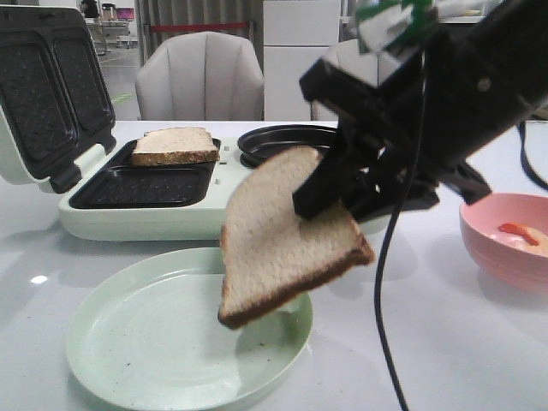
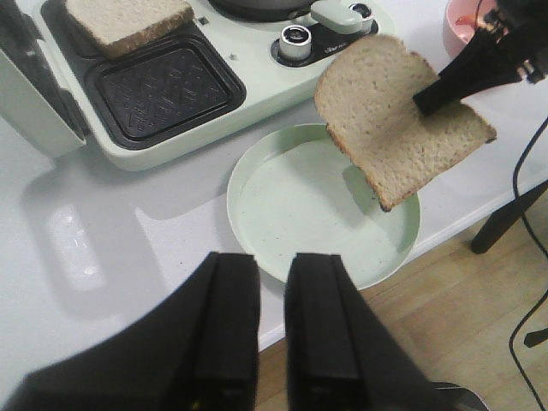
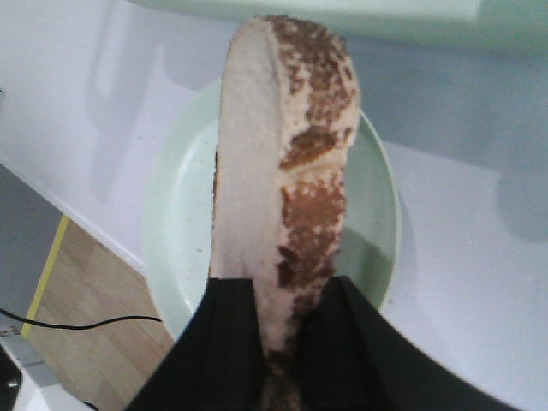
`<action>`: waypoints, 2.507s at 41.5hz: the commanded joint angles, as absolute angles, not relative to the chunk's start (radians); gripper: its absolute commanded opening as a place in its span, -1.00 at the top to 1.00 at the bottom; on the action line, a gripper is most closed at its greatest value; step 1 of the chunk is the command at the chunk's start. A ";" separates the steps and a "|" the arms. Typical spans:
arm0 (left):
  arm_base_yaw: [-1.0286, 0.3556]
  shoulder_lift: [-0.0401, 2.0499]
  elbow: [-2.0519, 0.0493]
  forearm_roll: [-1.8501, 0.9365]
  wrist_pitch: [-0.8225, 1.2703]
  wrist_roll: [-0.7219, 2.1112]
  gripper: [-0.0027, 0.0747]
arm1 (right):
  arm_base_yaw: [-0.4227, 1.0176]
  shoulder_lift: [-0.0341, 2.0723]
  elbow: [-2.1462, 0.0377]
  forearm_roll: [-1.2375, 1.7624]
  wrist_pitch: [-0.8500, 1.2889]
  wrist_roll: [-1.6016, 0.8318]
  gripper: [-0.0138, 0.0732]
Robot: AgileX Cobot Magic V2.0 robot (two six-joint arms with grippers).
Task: Make breakfast with bread and shrimp
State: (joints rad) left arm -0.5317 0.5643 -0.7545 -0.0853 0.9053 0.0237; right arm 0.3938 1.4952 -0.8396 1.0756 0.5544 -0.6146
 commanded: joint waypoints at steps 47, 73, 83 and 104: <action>-0.530 0.572 -0.783 -0.091 0.837 0.014 0.45 | 0.507 2.098 -1.733 1.205 0.499 -0.628 -0.55; -0.530 0.572 -0.783 -0.087 0.838 0.014 0.45 | 0.476 1.728 -1.711 0.419 0.706 -0.243 -0.55; -0.530 0.572 -0.783 -0.087 0.841 0.014 0.45 | 0.478 1.424 -1.442 0.090 0.743 -0.061 -0.55; -0.530 0.572 -0.783 -0.087 0.841 0.014 0.45 | 0.478 0.865 -0.869 0.073 0.751 -0.017 -0.55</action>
